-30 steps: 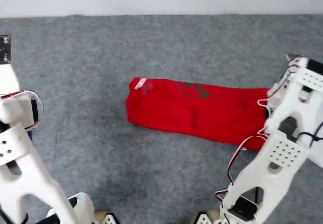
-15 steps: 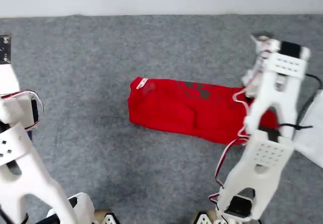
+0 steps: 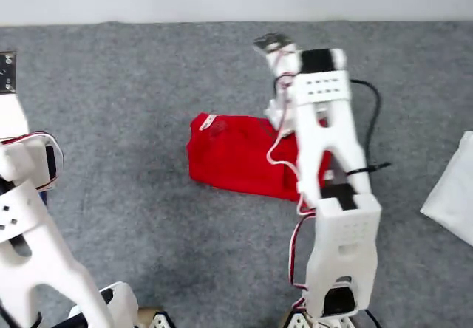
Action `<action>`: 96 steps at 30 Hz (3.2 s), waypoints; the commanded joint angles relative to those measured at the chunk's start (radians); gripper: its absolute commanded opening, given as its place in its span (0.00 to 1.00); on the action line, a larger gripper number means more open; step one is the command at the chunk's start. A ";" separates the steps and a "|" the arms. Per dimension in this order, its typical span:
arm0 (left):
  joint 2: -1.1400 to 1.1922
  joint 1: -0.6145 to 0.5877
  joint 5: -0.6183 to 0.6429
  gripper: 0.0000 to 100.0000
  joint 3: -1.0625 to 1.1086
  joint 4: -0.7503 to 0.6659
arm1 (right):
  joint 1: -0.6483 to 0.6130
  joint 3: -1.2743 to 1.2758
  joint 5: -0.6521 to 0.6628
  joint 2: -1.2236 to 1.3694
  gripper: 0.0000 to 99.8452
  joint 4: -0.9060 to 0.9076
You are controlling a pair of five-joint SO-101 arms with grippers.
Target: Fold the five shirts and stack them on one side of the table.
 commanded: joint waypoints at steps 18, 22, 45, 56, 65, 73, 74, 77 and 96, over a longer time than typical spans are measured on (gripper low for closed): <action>-0.029 -0.005 0.006 0.01 0.033 0.020 | -0.272 -0.038 -0.008 0.097 0.01 -0.260; -0.029 -0.006 0.005 0.01 0.073 0.020 | -0.303 -0.038 -0.008 0.125 0.01 -0.283; -0.029 -0.006 0.005 0.01 0.088 0.018 | -0.153 -0.270 -0.003 0.139 0.10 -0.143; -0.029 -0.003 0.009 0.01 0.088 0.014 | -0.047 -0.275 0.130 0.286 0.01 0.002; -0.029 -0.003 0.009 0.01 0.087 0.014 | -0.268 -0.284 0.126 0.320 0.01 0.024; -0.029 -0.003 0.009 0.01 0.088 0.014 | -0.440 -0.319 0.124 0.196 0.01 0.036; -0.029 -0.003 0.009 0.01 0.088 0.014 | -0.446 -0.319 0.124 0.185 0.01 0.036; -0.029 -0.003 0.009 0.01 0.088 0.014 | -0.437 -0.321 0.129 0.156 0.01 0.033; -0.029 -0.003 0.011 0.01 0.088 0.018 | -0.137 -0.321 0.196 0.366 0.01 -0.094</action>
